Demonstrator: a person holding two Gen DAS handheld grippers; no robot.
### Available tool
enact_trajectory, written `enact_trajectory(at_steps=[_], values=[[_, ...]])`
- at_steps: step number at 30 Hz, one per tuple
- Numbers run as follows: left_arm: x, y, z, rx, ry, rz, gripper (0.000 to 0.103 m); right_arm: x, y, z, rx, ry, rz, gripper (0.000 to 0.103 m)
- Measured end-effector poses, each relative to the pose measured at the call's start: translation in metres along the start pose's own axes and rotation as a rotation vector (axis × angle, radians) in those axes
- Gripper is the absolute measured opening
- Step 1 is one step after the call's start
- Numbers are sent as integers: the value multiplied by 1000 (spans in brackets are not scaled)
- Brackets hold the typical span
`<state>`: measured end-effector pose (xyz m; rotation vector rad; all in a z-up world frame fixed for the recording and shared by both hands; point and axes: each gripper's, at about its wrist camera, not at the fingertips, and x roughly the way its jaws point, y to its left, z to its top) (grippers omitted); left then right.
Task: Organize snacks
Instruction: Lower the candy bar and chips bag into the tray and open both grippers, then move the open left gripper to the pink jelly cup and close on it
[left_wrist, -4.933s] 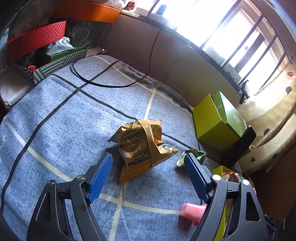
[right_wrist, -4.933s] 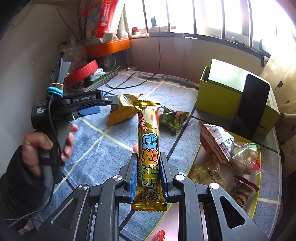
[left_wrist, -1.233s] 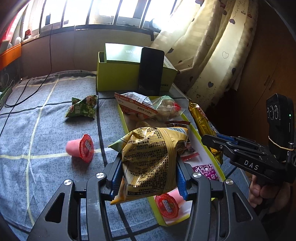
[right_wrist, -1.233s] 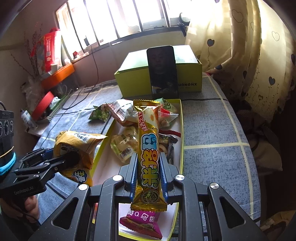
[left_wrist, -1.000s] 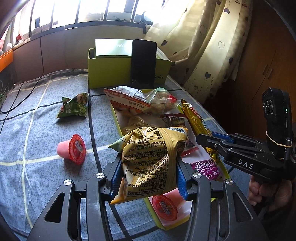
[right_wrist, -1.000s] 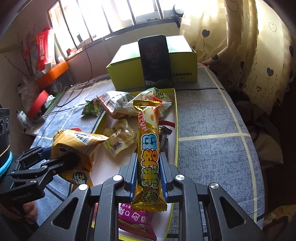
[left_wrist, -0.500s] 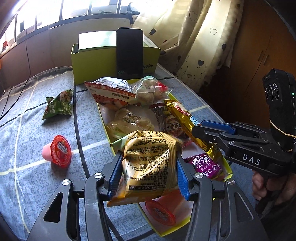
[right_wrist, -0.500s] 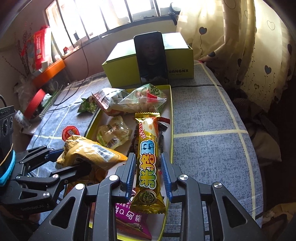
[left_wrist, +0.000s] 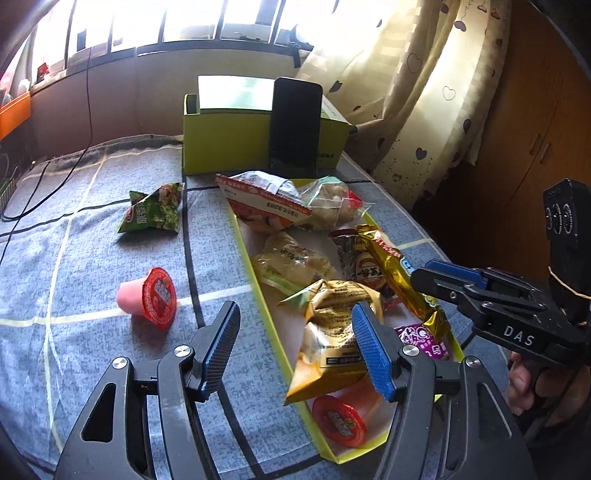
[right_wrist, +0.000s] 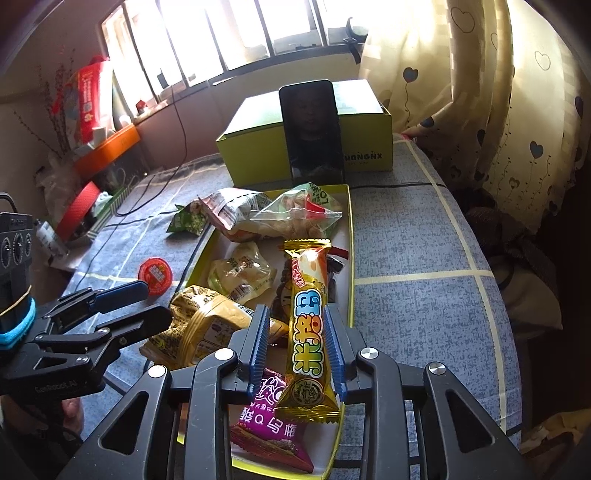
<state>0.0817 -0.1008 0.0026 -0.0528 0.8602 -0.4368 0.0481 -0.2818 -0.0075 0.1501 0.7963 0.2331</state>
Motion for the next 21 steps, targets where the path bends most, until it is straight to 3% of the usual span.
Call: enact_trajectory(at_steps=[10,17,21], values=[[7,4,-6,-7,39,14,64,-4,6,-2,-14,-6,14,28],[-13,20,-12,-53,-16,36,64,-9,15,-1,-41,-13,18,29],[-20,35,-19,-84,-22,51,64,-10,25,-3,-70,-15,36,35]])
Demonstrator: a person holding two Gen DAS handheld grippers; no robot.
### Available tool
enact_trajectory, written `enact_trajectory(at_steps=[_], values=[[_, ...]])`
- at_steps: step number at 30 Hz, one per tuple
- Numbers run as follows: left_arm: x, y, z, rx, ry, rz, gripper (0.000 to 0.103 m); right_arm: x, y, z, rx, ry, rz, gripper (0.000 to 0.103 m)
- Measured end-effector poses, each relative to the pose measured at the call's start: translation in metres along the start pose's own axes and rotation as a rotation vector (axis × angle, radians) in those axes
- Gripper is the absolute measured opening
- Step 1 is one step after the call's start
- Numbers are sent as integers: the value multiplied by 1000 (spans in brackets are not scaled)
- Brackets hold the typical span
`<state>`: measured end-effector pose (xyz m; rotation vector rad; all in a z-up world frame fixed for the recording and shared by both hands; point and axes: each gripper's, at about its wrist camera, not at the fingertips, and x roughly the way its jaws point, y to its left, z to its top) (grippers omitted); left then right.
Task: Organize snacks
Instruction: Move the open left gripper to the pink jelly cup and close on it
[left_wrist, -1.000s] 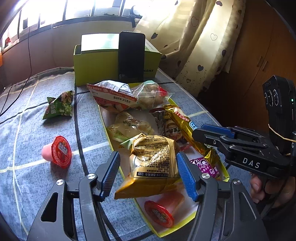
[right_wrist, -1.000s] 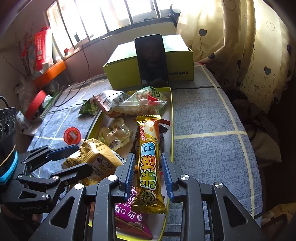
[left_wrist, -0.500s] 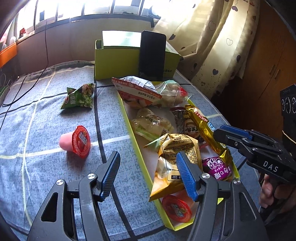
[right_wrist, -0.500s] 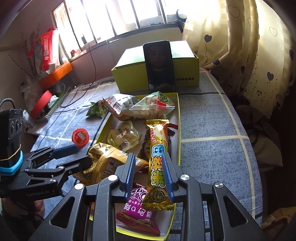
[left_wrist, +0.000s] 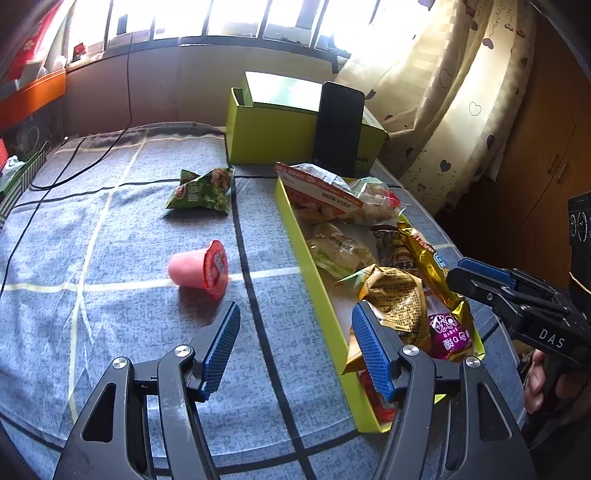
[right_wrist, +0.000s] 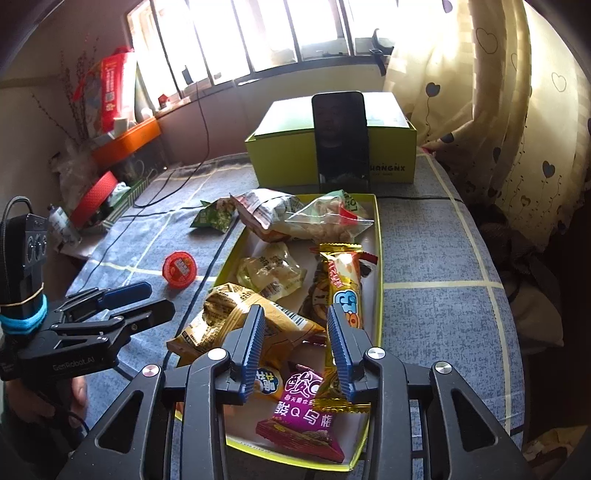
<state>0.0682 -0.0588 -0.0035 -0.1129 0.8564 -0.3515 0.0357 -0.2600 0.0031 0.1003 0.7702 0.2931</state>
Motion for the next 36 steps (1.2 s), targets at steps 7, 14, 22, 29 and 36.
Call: enact_trajectory(at_steps=[7,14,22,29,36], values=[[-11,29,-11,-65,-8,12,64,-3,18,0,-32,0,44,42],[-16,50,-18,-119,-8,36,64,1,30,-2,-55,19,55,42],[-21,56,-20,-122,-28,39,64,2,38,-2,-72,29,56,42],[-21,56,-18,-118,-30,49,64,4,45,-2,-88,38,62,42],[-22,59,-17,-123,-33,68,64,7,50,-1,-97,48,70,42]])
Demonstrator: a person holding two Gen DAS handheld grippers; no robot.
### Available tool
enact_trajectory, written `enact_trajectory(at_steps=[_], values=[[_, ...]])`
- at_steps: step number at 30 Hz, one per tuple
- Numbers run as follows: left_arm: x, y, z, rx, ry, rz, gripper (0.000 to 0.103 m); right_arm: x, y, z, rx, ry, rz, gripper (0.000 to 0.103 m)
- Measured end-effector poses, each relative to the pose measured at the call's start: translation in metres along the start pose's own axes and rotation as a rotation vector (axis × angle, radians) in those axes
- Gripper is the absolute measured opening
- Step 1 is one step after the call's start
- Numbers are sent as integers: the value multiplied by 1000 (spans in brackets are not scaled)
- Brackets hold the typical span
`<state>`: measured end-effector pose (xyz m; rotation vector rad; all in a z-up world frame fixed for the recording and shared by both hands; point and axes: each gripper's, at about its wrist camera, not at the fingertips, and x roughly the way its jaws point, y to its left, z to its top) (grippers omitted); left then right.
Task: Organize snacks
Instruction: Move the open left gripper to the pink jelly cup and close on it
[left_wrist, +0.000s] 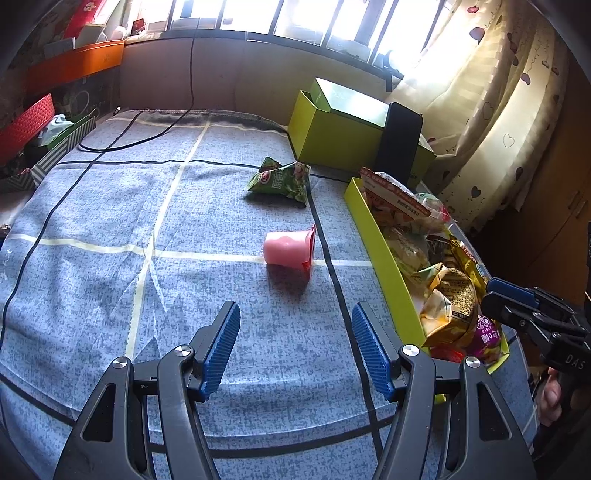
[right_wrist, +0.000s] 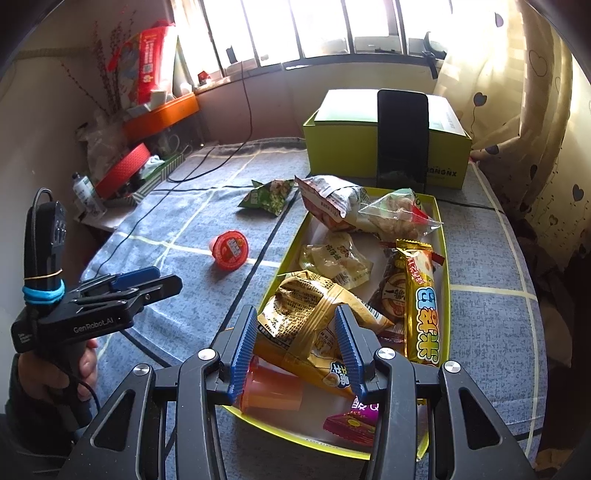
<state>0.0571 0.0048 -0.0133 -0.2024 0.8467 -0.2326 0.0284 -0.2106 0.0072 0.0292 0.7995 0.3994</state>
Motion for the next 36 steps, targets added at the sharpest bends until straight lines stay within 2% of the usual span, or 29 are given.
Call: enact_trajectory(at_steps=[21,36], values=[[24,7,16,-13,46,-41,64,9,11,8,-27,11,18,44],[62,3,42,72,61,-35,64,19,10,21,-31,16,5,44]])
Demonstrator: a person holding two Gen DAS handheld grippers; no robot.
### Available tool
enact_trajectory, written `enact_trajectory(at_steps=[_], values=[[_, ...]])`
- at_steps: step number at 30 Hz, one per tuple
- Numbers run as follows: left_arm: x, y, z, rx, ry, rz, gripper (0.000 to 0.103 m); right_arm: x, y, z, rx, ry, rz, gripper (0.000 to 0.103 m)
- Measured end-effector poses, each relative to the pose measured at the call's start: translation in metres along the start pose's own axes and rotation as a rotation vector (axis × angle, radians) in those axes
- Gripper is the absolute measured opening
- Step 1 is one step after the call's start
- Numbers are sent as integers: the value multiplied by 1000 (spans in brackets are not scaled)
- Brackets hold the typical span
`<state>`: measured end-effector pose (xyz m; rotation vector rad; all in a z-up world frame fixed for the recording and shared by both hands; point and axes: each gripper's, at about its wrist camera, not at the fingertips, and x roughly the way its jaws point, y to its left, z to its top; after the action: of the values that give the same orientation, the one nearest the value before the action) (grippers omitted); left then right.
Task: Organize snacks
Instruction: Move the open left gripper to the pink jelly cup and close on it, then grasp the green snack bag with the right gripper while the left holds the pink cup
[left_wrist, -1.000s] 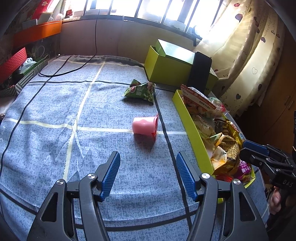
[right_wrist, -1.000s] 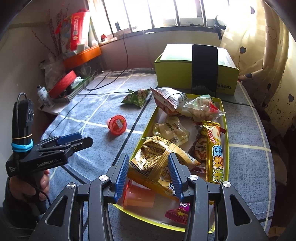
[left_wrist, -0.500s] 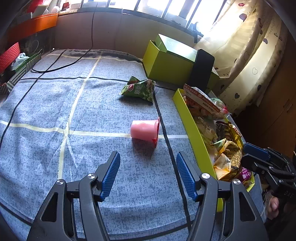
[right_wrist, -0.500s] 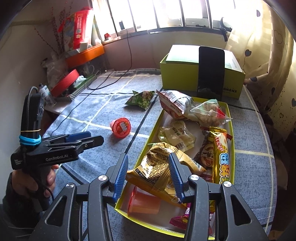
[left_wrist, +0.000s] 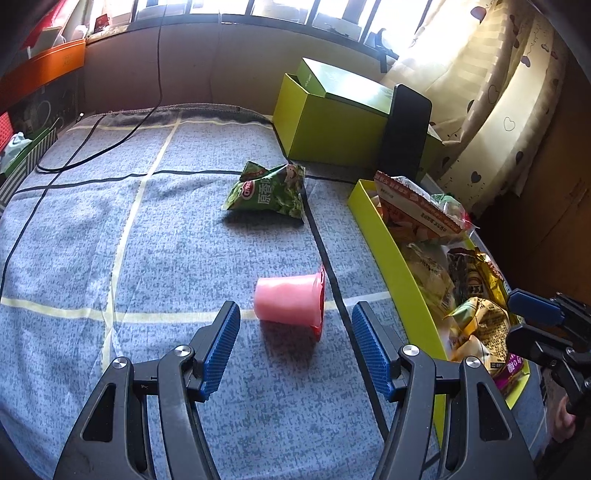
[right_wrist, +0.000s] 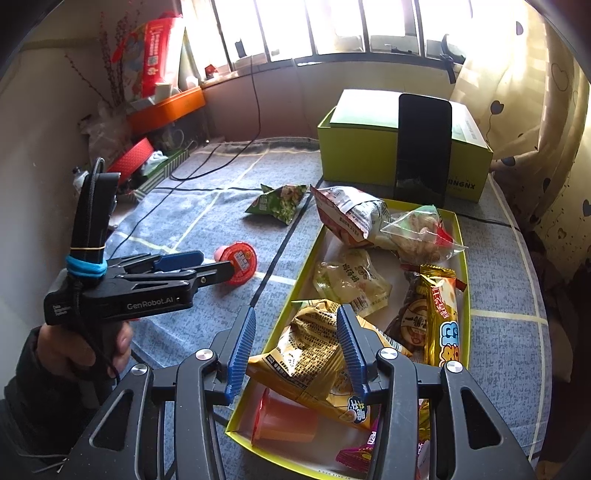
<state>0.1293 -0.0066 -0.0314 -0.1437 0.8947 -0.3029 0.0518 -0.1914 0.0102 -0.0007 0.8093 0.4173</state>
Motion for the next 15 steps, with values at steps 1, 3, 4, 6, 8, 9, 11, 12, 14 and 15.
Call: enact_trajectory(at_steps=[1,3,4,6,8,9,11,12,14,15], values=[[3,0,2,3,-1,-2,64,0,0,1,0,0,-2,44],[9,1,5,2,2,-5,64,1,-1,3,-1,1,-5,44],[12,2,6,1,3,-8,64,2,-1,3,-1,2,-6,44],[18,2,8,-3,3,-10,64,3,-2,5,-3,4,-9,44],[22,3,8,-5,0,-15,64,5,-2,6,-2,7,-13,44],[23,3,8,-6,-3,-19,64,5,-2,7,-2,9,-14,44],[25,3,7,-6,-12,-27,59,7,-2,8,-2,12,-18,44],[27,4,6,-4,-10,-25,48,8,-2,9,-3,13,-20,44],[28,5,5,-6,-10,-27,43,10,-2,11,-3,17,-23,44],[28,6,4,-8,-12,-30,43,11,-2,12,-4,19,-25,44]])
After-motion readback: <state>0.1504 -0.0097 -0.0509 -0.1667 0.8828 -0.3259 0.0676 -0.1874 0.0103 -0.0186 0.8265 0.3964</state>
